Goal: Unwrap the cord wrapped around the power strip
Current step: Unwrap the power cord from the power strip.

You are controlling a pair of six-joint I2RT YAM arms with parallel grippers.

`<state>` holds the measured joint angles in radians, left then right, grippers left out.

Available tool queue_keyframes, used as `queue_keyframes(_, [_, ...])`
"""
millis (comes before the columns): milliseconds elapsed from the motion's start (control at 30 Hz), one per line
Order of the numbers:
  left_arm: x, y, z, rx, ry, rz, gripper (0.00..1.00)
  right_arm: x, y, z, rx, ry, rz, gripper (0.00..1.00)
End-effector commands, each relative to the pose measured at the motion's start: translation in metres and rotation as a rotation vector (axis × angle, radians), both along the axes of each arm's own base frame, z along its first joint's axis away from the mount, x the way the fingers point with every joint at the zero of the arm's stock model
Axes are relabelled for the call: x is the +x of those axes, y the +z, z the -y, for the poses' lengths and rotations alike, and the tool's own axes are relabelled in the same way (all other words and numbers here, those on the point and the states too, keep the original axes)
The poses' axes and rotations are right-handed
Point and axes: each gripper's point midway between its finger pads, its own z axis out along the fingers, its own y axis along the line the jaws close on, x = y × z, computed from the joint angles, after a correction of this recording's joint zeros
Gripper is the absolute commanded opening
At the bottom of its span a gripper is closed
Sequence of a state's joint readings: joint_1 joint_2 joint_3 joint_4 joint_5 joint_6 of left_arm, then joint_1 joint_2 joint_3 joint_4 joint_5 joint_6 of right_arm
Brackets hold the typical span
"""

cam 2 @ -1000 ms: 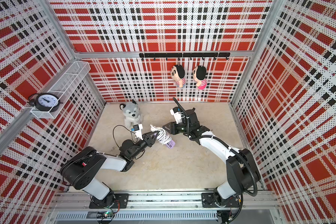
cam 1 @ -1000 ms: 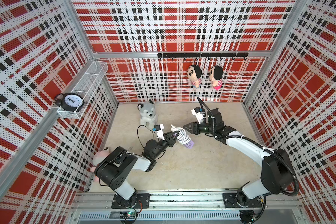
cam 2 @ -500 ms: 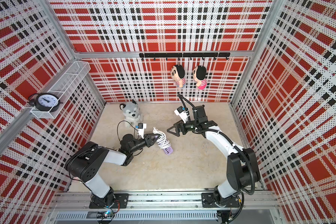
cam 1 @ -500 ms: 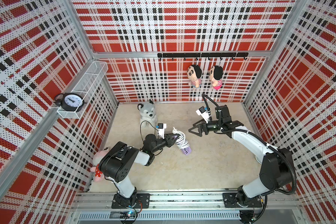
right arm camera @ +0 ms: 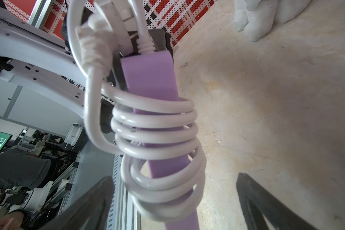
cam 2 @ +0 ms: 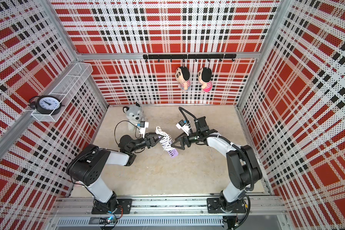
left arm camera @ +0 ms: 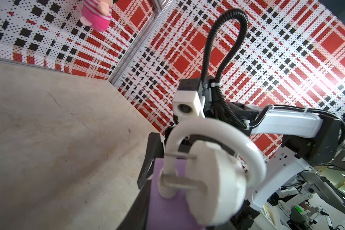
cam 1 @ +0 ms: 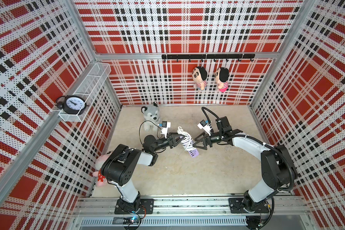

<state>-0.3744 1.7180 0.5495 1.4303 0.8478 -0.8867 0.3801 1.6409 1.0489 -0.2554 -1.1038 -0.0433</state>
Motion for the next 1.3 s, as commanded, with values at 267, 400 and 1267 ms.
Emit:
queue_keyframes(267, [0.008, 0.031, 0.002, 0.024, 0.131, 0.14, 0.0, -0.009, 0.013, -0.031, 0.112, 0.076, 0.097, 0.85])
queue_keyframes(400, [0.011, 0.028, 0.005, 0.106, 0.197, 0.147, 0.0, -0.005, 0.027, -0.03, 0.149, 0.022, 0.167, 0.3])
queue_keyframes(1267, [0.03, 0.057, -0.042, 0.111, 0.413, -0.003, 0.92, 0.039, 0.031, -0.024, 0.038, -0.208, 0.296, 0.01])
